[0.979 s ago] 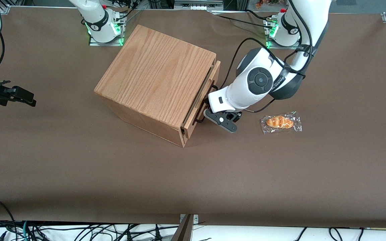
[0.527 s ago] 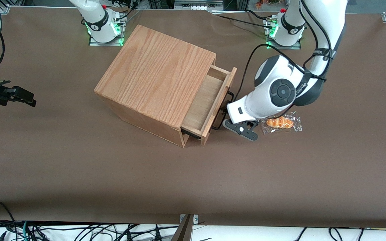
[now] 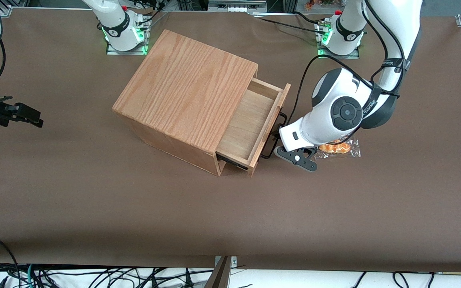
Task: Open top drawer with left arm
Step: 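Pull the drawer handle outward from the cabinet with the left gripper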
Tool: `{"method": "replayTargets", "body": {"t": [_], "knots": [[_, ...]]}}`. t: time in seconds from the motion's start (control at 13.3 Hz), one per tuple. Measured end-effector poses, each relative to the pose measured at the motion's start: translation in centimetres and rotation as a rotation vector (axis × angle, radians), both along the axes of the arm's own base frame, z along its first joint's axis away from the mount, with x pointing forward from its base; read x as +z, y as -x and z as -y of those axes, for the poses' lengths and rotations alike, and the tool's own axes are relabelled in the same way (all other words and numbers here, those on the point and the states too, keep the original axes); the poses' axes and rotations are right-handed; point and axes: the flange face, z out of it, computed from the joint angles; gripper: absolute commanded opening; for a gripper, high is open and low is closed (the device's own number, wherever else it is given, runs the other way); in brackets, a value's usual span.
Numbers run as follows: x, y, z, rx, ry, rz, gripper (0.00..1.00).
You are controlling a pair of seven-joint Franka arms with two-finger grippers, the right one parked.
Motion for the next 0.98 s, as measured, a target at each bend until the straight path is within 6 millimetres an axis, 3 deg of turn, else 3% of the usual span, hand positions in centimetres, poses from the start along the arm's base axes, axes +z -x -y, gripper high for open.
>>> {"method": "replayTargets", "body": {"t": [0.53, 0.98], "knots": [[0.4, -1.9, -4.8, 0.007, -0.017, -0.001, 1.00], [0.4, -2.6, -6.7, 0.009, -0.021, -0.003, 1.00]]}}
